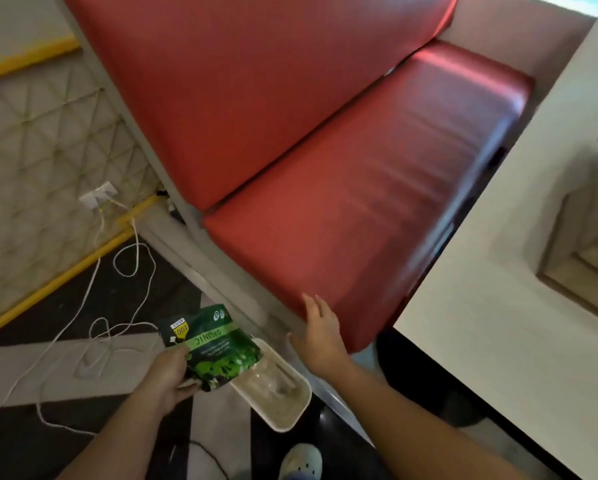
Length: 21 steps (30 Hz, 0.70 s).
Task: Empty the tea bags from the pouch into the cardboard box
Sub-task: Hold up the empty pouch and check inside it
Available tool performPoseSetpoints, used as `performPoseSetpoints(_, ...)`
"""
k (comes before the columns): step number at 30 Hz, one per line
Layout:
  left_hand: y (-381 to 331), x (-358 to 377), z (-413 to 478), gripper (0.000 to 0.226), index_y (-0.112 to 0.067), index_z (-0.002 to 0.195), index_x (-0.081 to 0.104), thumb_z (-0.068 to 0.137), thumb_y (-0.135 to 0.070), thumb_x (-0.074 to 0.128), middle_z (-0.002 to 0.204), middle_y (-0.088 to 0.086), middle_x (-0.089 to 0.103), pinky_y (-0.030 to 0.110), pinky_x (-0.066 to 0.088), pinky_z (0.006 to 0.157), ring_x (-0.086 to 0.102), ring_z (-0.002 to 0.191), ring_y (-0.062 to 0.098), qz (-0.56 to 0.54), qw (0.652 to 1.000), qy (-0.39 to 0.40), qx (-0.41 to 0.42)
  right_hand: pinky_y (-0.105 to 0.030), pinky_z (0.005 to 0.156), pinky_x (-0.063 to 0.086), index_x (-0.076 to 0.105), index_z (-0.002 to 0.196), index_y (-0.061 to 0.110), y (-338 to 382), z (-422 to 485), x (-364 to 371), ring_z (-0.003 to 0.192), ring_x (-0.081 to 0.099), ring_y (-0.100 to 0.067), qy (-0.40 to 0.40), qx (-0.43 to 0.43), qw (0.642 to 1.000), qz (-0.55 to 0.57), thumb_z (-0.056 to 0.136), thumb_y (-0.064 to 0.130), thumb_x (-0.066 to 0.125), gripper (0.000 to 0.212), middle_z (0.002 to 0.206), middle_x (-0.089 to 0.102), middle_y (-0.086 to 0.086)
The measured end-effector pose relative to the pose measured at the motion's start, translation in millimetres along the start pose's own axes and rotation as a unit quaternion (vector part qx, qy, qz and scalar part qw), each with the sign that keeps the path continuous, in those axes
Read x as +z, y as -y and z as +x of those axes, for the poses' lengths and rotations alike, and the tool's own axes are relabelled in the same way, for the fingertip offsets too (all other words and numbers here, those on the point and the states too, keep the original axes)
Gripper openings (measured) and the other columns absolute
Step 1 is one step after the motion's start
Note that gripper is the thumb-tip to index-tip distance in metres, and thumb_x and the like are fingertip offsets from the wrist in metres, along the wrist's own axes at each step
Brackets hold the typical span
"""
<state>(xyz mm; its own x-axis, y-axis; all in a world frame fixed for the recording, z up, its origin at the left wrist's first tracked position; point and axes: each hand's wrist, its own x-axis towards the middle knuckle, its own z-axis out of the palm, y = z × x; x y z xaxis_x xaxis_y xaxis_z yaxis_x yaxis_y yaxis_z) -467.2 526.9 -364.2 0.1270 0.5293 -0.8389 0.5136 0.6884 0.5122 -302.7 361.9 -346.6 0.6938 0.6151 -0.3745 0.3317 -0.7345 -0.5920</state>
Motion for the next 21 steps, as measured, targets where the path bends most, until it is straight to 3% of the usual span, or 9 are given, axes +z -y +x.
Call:
performPoseSetpoints(4, 55, 25, 47, 0.019, -0.014, 0.082, 0.055, 0.095, -0.012, 0.041, 0.083, 0.009, 0.059, 0.030, 0.046, 0.058, 0.055, 0.071, 0.020, 0.009, 0.998, -0.005, -0.057, -0.044, 0.117, 0.015, 0.011, 0.148, 0.026, -50, 20, 25, 0.144, 0.004, -0.034, 0.036, 0.069, 0.994, -0.081, 0.090, 0.036, 0.056, 0.074, 0.158, 0.002, -0.004)
performPoseSetpoints(8, 98, 45, 81, 0.016, -0.011, 0.085, 0.057, 0.093, -0.008, 0.044, 0.082, 0.010, 0.061, 0.031, 0.047, 0.055, 0.057, 0.072, 0.021, 0.022, 0.995, 0.010, -0.097, -0.048, 0.116, 0.015, 0.006, 0.149, 0.028, -87, 32, 39, 0.144, -0.006, -0.035, 0.061, 0.055, 0.982, -0.171, 0.090, 0.034, 0.055, 0.077, 0.158, -0.011, -0.003)
performPoseSetpoints(12, 128, 57, 111, 0.013, -0.006, 0.098, 0.061, 0.088, -0.008, 0.054, 0.105, 0.018, 0.065, 0.036, 0.054, 0.057, 0.064, 0.092, 0.030, 0.023, 0.991, 0.037, -0.130, -0.051, 0.116, 0.016, 0.005, 0.149, 0.026, -101, 36, 46, 0.142, -0.011, -0.039, 0.069, 0.021, 0.973, -0.218, 0.090, 0.036, 0.054, 0.078, 0.156, -0.021, -0.005)
performPoseSetpoints(16, 139, 70, 119, 0.022, -0.008, 0.114, 0.049, 0.095, -0.018, 0.051, 0.121, 0.012, 0.046, 0.045, 0.055, 0.072, 0.050, 0.112, 0.031, 0.059, 0.989, 0.038, -0.128, -0.050, 0.116, 0.013, 0.006, 0.149, 0.024, -108, 36, 47, 0.142, -0.011, -0.041, 0.076, -0.004, 0.966, -0.246, 0.090, 0.041, 0.053, 0.078, 0.155, -0.024, -0.007)
performPoseSetpoints(21, 137, 66, 108, 0.056, -0.013, 0.143, 0.030, 0.093, -0.022, 0.054, 0.134, 0.012, 0.040, 0.048, 0.050, 0.089, 0.042, 0.103, 0.025, 0.126, 0.987, 0.023, -0.093, -0.049, 0.117, 0.009, 0.006, 0.150, 0.022, -104, 33, 40, 0.142, -0.010, -0.040, 0.086, 0.007, 0.970, -0.227, 0.091, 0.039, 0.053, 0.078, 0.156, -0.019, -0.007)
